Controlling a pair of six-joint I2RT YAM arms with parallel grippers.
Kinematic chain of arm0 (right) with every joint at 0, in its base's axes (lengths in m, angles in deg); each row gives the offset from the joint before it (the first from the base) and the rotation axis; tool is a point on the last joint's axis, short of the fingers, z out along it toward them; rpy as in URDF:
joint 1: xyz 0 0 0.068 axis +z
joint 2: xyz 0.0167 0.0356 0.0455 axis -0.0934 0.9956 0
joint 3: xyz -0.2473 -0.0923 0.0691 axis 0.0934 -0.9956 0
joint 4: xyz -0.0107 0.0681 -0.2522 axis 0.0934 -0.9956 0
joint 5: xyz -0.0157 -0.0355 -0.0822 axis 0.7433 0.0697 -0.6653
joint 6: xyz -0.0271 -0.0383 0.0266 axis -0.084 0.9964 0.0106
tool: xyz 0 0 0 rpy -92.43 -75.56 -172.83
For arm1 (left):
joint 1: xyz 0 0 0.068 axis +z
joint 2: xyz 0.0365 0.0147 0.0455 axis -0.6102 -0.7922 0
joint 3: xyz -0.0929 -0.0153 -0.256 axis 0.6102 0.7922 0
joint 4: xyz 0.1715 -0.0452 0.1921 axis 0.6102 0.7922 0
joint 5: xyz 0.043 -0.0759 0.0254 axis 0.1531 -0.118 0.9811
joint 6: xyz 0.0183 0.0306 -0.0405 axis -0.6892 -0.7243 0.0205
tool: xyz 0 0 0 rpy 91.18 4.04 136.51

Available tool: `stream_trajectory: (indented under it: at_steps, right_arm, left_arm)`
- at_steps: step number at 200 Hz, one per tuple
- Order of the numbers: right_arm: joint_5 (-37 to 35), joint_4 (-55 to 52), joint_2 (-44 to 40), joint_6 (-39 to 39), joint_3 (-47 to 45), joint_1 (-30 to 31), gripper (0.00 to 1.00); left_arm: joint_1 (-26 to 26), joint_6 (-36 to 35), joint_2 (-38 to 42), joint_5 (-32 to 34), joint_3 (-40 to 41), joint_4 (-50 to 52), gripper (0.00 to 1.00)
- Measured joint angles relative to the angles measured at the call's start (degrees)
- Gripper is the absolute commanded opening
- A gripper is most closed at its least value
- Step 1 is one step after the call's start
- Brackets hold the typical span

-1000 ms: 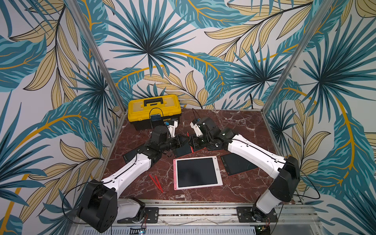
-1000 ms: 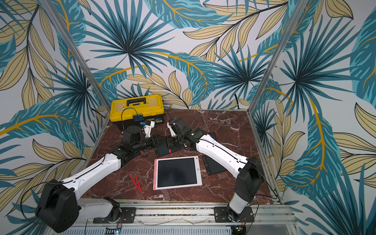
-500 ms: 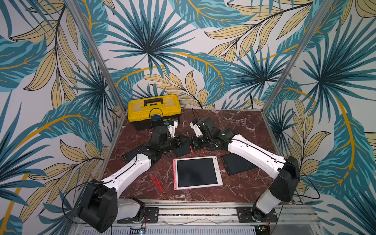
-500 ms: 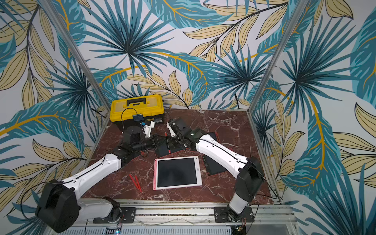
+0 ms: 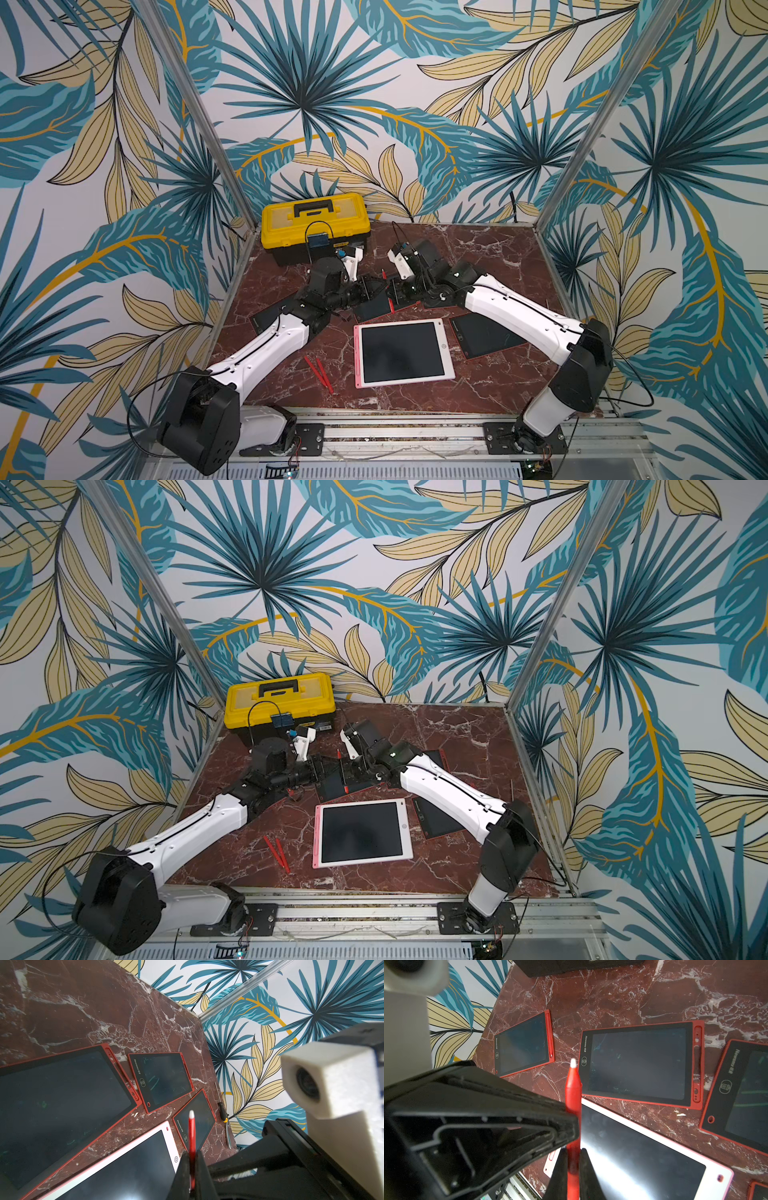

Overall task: Place the stylus back onto the writing tablet
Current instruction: Pick up the stylus from the center of the board.

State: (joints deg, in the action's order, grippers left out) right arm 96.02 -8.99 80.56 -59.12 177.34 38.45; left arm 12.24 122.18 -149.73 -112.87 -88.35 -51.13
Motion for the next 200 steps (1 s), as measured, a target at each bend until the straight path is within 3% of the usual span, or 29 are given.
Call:
stream_trajectory:
  at_steps: [54,138,180,200]
  right_arm:
    - [-0.4,-0.6,0.0,0.6,0.0,-0.1,0.11]
    - [-2.0,-3.7,0.0,4.3,-0.3,-3.3,0.11]
    - [-1.2,-7.0,0.0,10.9,-0.4,-8.5,0.11]
    - [-0.6,-9.0,0.3,14.0,0.0,-10.7,0.11]
  left_arm:
    - [0.0,1.1,0.0,-0.2,0.0,-0.2,0.45]
    - [5.0,-1.6,5.2,-5.9,1.2,1.6,0.52]
    - [5.2,-8.9,9.9,-10.5,1.1,7.9,0.73]
    - [5.2,-13.3,10.3,-11.5,0.7,12.0,0.92]
